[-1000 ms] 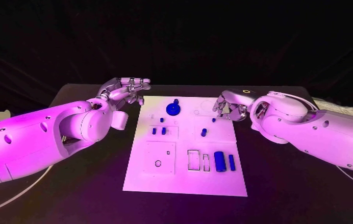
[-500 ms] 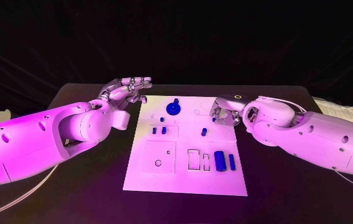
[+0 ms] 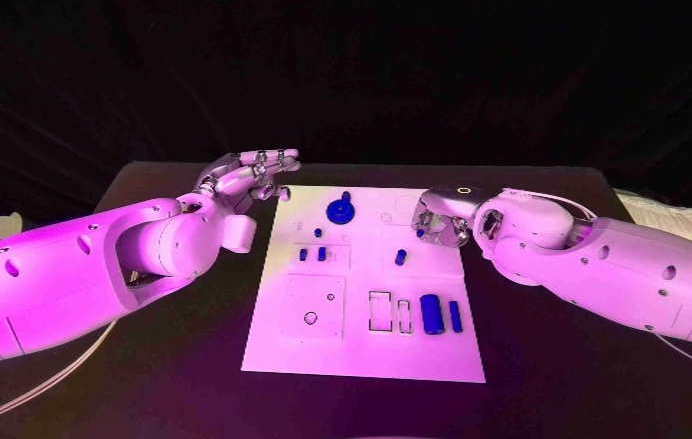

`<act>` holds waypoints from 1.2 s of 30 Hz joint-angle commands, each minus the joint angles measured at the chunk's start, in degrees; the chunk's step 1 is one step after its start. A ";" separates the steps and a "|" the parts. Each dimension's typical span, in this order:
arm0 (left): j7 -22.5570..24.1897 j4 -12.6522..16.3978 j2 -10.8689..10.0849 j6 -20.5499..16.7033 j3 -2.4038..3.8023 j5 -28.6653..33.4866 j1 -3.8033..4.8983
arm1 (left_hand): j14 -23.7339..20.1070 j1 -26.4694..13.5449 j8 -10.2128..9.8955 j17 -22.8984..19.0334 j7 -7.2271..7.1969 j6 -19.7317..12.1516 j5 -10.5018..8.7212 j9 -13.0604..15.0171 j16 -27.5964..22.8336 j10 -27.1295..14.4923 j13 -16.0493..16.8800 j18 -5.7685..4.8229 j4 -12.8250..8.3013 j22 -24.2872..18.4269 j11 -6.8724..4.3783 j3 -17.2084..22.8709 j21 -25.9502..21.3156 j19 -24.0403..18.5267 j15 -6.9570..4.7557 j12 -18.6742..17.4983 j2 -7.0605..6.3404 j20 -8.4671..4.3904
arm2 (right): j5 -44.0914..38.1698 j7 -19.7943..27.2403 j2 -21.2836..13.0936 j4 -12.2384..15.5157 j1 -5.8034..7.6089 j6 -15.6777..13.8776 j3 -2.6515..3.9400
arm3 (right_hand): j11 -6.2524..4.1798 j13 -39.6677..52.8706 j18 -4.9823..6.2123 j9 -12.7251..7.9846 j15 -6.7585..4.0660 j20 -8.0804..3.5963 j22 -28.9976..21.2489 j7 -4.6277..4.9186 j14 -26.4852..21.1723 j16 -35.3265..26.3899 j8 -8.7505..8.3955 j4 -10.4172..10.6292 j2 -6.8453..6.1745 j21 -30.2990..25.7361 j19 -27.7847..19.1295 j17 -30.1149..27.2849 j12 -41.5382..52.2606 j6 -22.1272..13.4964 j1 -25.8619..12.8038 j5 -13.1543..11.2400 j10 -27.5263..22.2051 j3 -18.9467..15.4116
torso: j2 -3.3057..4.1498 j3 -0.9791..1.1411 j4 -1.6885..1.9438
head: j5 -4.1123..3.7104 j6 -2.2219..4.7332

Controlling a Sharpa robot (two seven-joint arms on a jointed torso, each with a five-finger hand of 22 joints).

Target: Assemble the parts on the task board

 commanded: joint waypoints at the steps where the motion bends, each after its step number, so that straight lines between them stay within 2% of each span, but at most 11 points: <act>1: 0.57 0.27 0.08 0.84 0.03 0.41 0.02 | -0.45 -0.22 0.22 -0.15 0.01 -0.37 -0.09 -0.06 -0.28 -0.50 0.08 0.60 -0.51 -0.13 -0.01 0.03 -0.42 -0.40 0.01 0.40 0.18 -0.14 | -1.47 -0.25 0.29 -0.21 -0.18 2.15 -0.06 | -0.24 -0.29 0.61 0.20 -0.19 -0.27 0.37 -0.31 3.06 0.09 0.52 -0.25 0.58 0.01 0.57 0.33 0.46 0.98 -0.23 -0.05 1.04 0.63 | -0.01 0.00 0.07 | -0.04 -0.09; 9: 1.00 0.53 0.06 0.78 0.03 0.28 0.01 | -0.61 0.52 0.56 -0.55 0.04 -0.44 -0.10 0.00 -0.38 -0.75 0.22 0.63 -1.51 -0.28 -0.03 0.17 -0.60 -0.34 -0.04 1.09 0.27 -0.18 | -2.21 -0.24 0.87 -0.45 -0.80 3.34 -0.12 | -0.93 -0.92 0.49 0.61 -0.80 -0.82 0.91 -1.02 3.24 0.39 1.02 -1.07 1.28 0.39 0.94 0.73 0.60 2.89 -0.97 -0.36 3.05 1.25 | -0.01 0.00 0.01 | -0.03 -0.23; 18: 0.86 0.49 0.05 0.85 0.04 -0.52 0.01 | -0.70 1.02 0.81 -0.85 0.07 -0.49 -0.10 0.03 -0.44 -0.93 0.31 0.64 -2.33 -0.33 -0.02 0.16 -0.66 -0.27 -0.07 1.64 0.23 -0.23 | -3.40 -0.77 1.04 -0.02 -1.06 2.74 -0.14 | -1.17 -1.26 0.41 0.88 -1.08 -1.10 1.29 -1.27 3.33 0.56 1.21 -1.65 1.78 0.66 1.18 0.95 0.50 3.81 -1.39 -0.55 4.08 1.47 | -0.05 -0.02 0.06 | 0.03 -0.33; 24: 0.71 0.28 0.06 0.90 0.04 -0.85 0.01 | -0.78 1.08 0.86 -1.02 0.10 -0.54 -0.11 0.03 -0.50 -1.00 0.33 0.63 -2.53 -0.34 0.00 0.08 -0.67 -0.27 -0.06 1.78 0.15 -0.24 | -3.88 -1.11 0.75 0.60 -1.09 -0.15 -0.13 | -1.22 -1.79 0.35 1.05 -1.24 -1.25 1.55 -1.20 3.36 0.59 0.99 -2.66 2.67 0.84 1.36 0.96 0.05 4.02 -1.33 -1.89 4.60 2.39 | -0.06 0.02 0.03 | -0.02 -0.25; 30: 0.58 0.11 0.11 0.99 0.04 -0.91 0.01 | -0.79 1.14 0.89 -1.04 0.10 -0.55 -0.11 0.03 -0.50 -1.03 0.35 0.63 -2.63 -0.34 0.00 0.08 -0.68 -0.27 -0.06 1.85 0.18 -0.24 | -3.73 -0.89 0.21 1.49 -1.06 -3.66 -0.06 | -1.17 -2.04 0.31 1.10 -1.23 -1.24 1.71 -1.10 3.33 0.38 0.82 -3.17 2.98 0.96 1.46 0.63 -0.11 3.98 -1.29 -2.16 4.71 3.00 | -0.06 -0.03 0.05 | -0.07 -0.08; 36: 0.30 0.02 0.18 1.05 0.04 -0.93 0.01 | -0.82 1.14 0.91 -1.11 0.12 -0.57 -0.11 0.03 -0.53 -1.06 0.35 0.63 -2.70 -0.34 0.02 0.06 -0.68 -0.27 -0.06 1.91 0.18 -0.25 | -2.98 -0.95 -0.63 2.60 -0.60 -5.19 0.26 | -1.04 -2.20 0.31 1.12 -1.14 -1.21 1.71 -0.96 3.33 0.35 0.69 -3.24 2.97 0.96 1.48 0.54 -0.20 3.90 -1.61 -2.47 4.70 3.15 | -0.04 0.02 0.00 | 0.05 0.00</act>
